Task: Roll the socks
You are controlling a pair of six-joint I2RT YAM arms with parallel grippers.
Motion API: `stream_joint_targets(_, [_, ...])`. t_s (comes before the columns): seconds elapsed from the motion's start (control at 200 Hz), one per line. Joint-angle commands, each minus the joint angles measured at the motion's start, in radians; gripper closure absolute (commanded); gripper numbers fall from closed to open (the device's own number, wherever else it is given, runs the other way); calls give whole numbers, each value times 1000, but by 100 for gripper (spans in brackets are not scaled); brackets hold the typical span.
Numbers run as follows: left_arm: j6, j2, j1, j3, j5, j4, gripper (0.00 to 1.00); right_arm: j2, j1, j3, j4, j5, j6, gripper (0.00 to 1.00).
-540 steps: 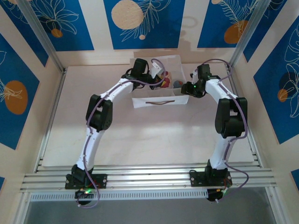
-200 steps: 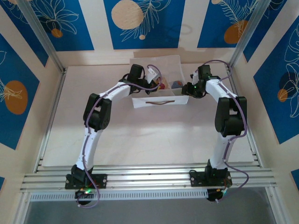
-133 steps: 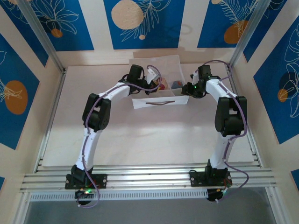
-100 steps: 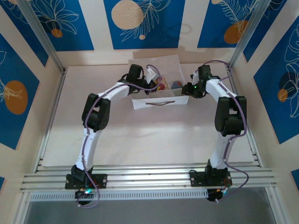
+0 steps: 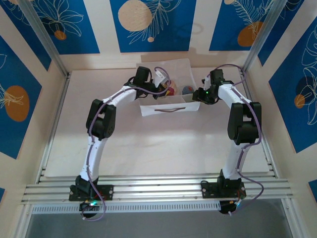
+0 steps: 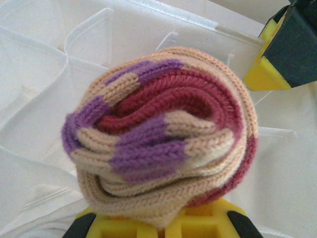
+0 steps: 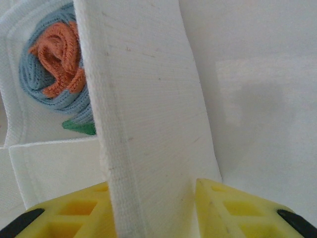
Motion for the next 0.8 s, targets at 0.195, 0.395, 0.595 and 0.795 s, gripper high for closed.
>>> stream_joint_targets(0.195, [119,106,-33,142,-102,-188,100,28,-3,21,-26,-13,-7,58])
stream_joint_targets(0.395, [135,126,-53,200,-108,-206,100,30,2,22,-18,-20,-8,58])
stream_joint_targets(0.595, [108,132,-64,295,-67,-198,100,39,16,23,-17,-20,-3,58])
stream_joint_targets(0.795, [76,125,-64,325,-47,-170,100,40,19,24,-20,-22,-5,58])
